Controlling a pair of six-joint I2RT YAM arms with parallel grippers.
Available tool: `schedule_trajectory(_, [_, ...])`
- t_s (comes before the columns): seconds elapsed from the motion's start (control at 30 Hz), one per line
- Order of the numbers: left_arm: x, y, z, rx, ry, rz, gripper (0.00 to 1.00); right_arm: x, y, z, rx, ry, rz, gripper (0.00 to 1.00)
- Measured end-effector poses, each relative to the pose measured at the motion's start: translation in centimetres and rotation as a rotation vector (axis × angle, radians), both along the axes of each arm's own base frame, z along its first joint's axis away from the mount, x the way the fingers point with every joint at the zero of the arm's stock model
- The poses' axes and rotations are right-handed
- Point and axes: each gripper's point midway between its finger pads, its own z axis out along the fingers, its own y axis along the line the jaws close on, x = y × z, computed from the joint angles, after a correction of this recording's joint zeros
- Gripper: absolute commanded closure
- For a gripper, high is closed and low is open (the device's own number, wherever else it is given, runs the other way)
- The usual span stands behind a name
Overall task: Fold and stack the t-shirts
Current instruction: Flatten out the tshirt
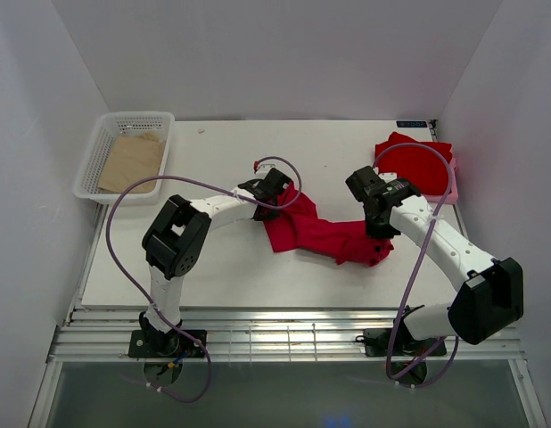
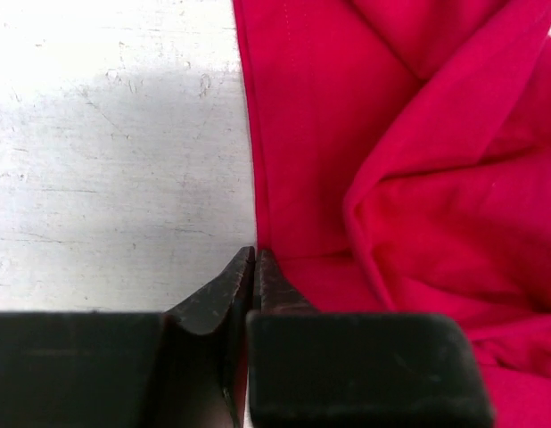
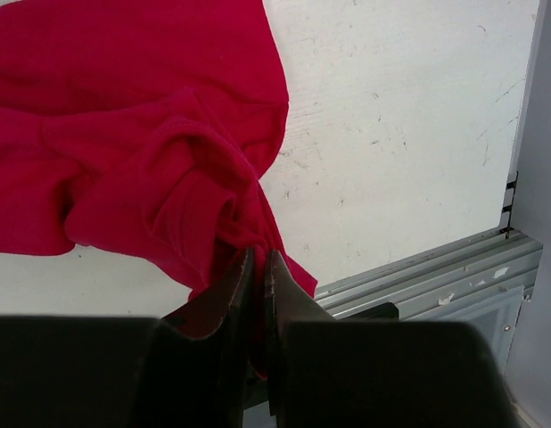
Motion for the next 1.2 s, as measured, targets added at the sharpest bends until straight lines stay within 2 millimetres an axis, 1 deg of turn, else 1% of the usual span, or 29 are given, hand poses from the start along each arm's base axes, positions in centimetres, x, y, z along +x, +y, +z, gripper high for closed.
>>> schedule_trajectory(0.07, [0.0,0.0,0.0,0.000,0.000,0.004,1.00,0.0,0.0,0.0,0.000,0.000,0.000,0.92])
schedule_trajectory(0.27, [-0.1,0.3,0.0,0.011,0.003,0.005,1.00,0.1,0.0,-0.1,-0.002,0.004,0.000,0.92])
schedule_trajectory(0.33, [-0.3,0.5,0.0,0.020,0.011,0.003,0.84,0.2,0.1,-0.1,-0.004,0.008,0.000,0.92])
schedule_trajectory(0.4, [-0.5,0.7,0.0,0.029,0.019,-0.001,0.76,0.3,0.2,-0.1,-0.004,0.008,0.001,0.92])
schedule_trajectory(0.6, [-1.4,1.4,0.5,0.036,0.032,0.003,0.63,0.4,0.3,-0.2,-0.001,0.013,0.002,0.92])
schedule_trajectory(0.63, [-1.5,1.5,0.7,0.034,0.032,0.005,0.62,0.4,0.4,-0.2,0.000,0.014,0.002,0.92])
schedule_trajectory(0.73, [-1.9,1.8,0.9,0.033,0.036,0.011,0.61,0.4,0.4,-0.3,0.002,0.015,0.003,0.92])
schedule_trajectory(0.97, [-3.0,2.3,-0.1,0.036,0.072,0.023,0.62,0.3,0.5,-0.3,0.009,0.019,0.004,0.92])
schedule_trajectory(1.1, [-3.0,2.2,-0.2,0.028,0.073,0.023,0.61,0.3,0.5,-0.3,0.010,0.019,0.004,0.92])
schedule_trajectory(1.2, [-2.9,2.0,-0.2,0.021,0.072,0.016,0.51,0.3,0.5,-0.3,0.010,0.020,0.005,0.92])
